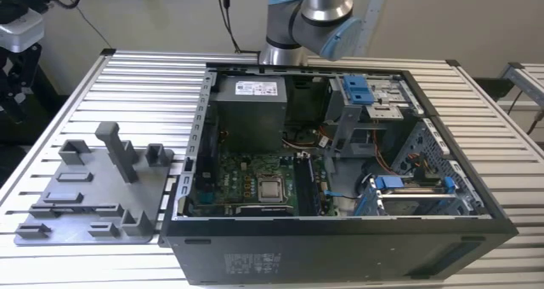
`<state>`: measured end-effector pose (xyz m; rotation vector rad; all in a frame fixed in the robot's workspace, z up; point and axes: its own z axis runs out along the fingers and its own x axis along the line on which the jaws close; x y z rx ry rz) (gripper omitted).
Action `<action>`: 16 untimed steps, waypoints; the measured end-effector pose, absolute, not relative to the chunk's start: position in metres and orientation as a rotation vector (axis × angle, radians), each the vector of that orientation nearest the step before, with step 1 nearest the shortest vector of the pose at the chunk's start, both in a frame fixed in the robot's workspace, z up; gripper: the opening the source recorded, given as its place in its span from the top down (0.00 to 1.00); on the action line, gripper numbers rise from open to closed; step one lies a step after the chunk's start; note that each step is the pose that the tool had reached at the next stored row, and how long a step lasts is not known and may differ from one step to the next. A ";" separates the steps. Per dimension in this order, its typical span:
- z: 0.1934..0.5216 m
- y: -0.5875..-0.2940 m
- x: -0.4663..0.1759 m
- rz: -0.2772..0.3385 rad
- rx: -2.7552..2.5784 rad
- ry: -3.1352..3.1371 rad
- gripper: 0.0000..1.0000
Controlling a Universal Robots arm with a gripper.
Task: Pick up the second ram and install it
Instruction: 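Pick up the second ram and move it above second insertion slot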
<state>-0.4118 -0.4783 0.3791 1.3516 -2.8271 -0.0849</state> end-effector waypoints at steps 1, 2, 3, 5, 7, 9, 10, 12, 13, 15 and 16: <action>0.379 -0.478 -0.412 -0.084 1.377 -2.815 0.89; 0.379 -0.478 -0.412 -0.084 1.403 -2.802 0.89; 0.379 -0.478 -0.412 -0.084 1.428 -2.789 0.89; 0.379 -0.478 -0.412 -0.083 1.478 -2.762 0.89; 0.379 -0.478 -0.412 -0.082 1.527 -2.735 0.89; 0.378 -0.478 -0.412 -0.081 1.577 -2.708 0.89; 0.378 -0.478 -0.412 -0.080 1.603 -2.693 0.89; 0.378 -0.478 -0.412 -0.077 1.652 -2.665 0.89; 0.378 -0.478 -0.412 -0.075 1.676 -2.651 0.89; 0.378 -0.478 -0.412 -0.070 1.724 -2.621 0.89; 0.378 -0.478 -0.412 -0.067 1.749 -2.605 0.89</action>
